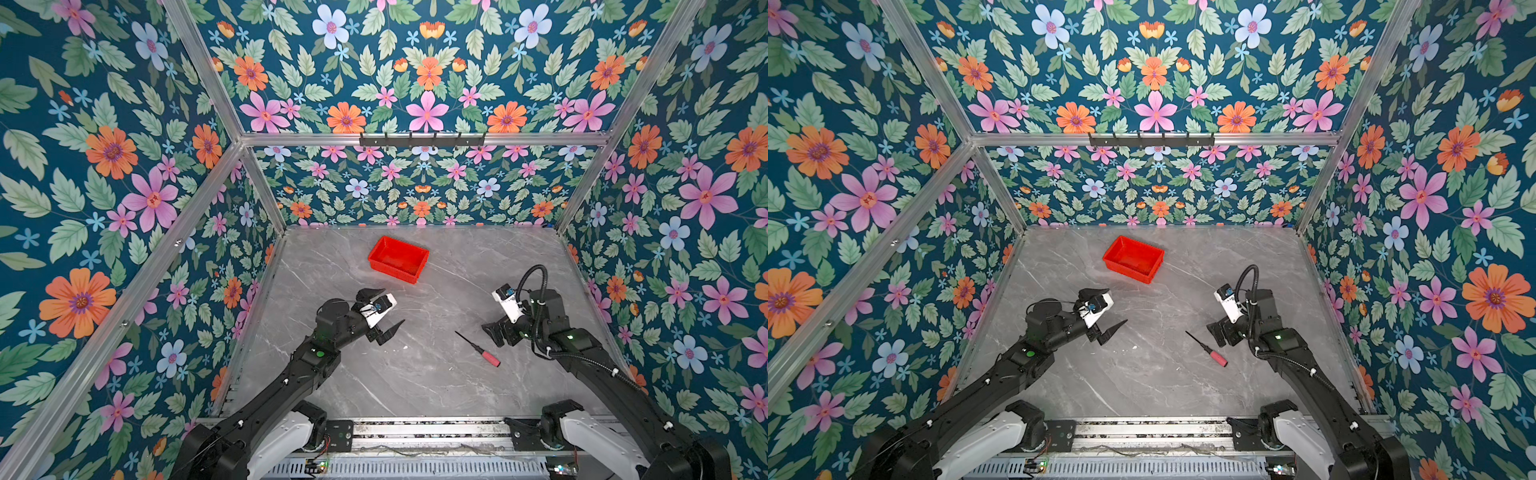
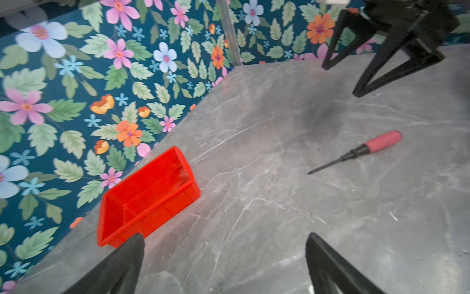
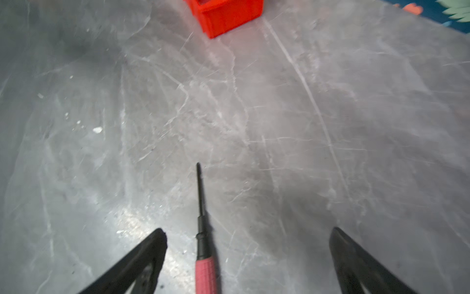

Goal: Put the screwdriver in the bin
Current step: Pick up the screwdriver from the center of the table.

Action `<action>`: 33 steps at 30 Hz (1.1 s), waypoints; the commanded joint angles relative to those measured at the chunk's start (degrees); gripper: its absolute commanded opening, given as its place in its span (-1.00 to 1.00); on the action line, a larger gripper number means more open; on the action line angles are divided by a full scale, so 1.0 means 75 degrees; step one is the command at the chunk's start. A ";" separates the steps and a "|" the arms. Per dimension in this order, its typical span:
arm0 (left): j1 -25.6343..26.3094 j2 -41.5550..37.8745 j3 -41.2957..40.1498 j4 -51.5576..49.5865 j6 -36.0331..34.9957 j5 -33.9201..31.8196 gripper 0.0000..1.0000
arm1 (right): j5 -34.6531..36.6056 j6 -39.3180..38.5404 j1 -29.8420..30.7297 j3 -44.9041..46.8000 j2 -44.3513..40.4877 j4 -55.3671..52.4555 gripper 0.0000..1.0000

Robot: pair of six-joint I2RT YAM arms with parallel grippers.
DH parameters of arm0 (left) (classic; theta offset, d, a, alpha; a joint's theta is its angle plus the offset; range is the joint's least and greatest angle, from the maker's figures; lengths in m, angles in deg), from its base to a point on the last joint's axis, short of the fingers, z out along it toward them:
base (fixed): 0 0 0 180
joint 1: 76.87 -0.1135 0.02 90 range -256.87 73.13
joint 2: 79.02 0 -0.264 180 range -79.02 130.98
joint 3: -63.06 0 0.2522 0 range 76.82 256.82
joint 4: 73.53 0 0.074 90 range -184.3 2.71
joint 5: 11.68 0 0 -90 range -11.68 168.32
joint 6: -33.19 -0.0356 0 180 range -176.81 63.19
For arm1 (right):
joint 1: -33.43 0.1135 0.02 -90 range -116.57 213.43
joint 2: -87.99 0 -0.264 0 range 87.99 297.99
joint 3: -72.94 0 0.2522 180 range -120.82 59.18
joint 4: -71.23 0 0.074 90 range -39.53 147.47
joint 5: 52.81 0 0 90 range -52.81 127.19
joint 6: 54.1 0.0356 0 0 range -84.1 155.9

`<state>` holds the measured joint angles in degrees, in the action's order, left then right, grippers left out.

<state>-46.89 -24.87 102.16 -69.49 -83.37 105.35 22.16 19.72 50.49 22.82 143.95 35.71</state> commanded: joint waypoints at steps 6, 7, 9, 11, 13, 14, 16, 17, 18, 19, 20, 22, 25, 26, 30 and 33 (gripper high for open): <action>0.0298 -0.0043 0.0265 -0.1128 -0.0623 0.0532 1.00 | 0.1113 0.0253 0.1003 -0.0503 0.1175 -0.1745 0.98; 0.0314 -0.0048 0.0277 -0.1160 -0.0641 0.0555 1.00 | 0.1195 0.0259 0.1049 -0.0534 0.1369 -0.1803 0.98; 0.0348 -0.0048 0.0292 -0.1222 -0.0661 0.0580 1.00 | 0.1264 0.0291 0.1123 -0.0616 0.1707 -0.1929 0.98; 0.0396 -0.0059 0.0266 -0.1225 -0.0679 0.0551 1.00 | 0.1339 0.0352 0.1163 -0.0668 0.1987 -0.1961 0.98; 0.0441 -0.0094 0.0230 -0.1242 -0.0723 0.0546 1.00 | 0.1368 0.0478 0.1212 -0.0712 0.2233 -0.1948 0.98; 0.0455 -0.0105 0.0219 -0.1265 -0.0763 0.0545 1.00 | 0.1419 0.0552 0.1237 -0.0733 0.2354 -0.1975 0.98; 0.0478 -0.0107 0.0241 -0.1356 -0.0855 0.0560 1.00 | 0.1618 0.0563 0.1365 -0.0776 0.2591 -0.1975 0.98; 0.0479 -0.0108 0.0251 -0.1382 -0.0876 0.0568 1.00 | 0.1730 0.0603 0.1407 -0.0786 0.2693 -0.1948 0.96; 0.0474 -0.0098 0.0254 -0.1421 -0.0901 0.0592 1.00 | 0.1818 0.0642 0.1433 -0.0806 0.2805 -0.1911 0.91; 0.0480 -0.0092 0.0260 -0.1435 -0.0902 0.0603 1.00 | 0.1896 0.0711 0.1449 -0.0826 0.2908 -0.1862 0.86; 0.0488 -0.0078 0.0254 -0.1425 -0.0900 0.0615 1.00 | 0.1971 0.0740 0.1478 -0.0867 0.3013 -0.1870 0.83; 0.0503 -0.0031 0.0239 -0.1413 -0.0860 0.0665 1.00 | 0.1992 0.0717 0.1531 -0.0945 0.3249 -0.1873 0.81; 0.0538 0.0021 0.0220 -0.1413 -0.0828 0.0676 1.00 | 0.2003 0.0691 0.1598 -0.1061 0.3566 -0.1943 0.65; 0.0550 0.0021 0.0219 -0.1401 -0.0817 0.0669 1.00 | 0.2002 0.0693 0.1613 -0.1095 0.3653 -0.1948 0.56; 0.0562 0.0002 0.0208 -0.1378 -0.0806 0.0628 1.00 | 0.2073 0.0728 0.1706 -0.1192 0.3930 -0.2015 0.16; 0.0573 -0.0026 0.0178 -0.1378 -0.0773 0.0616 1.00 | 0.2145 0.0750 0.1750 -0.1196 0.4067 -0.2056 -0.04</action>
<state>-42.63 -24.89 103.51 -80.27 -89.30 109.70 37.13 25.05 63.36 14.12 173.88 22.29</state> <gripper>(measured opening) 0.998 0.500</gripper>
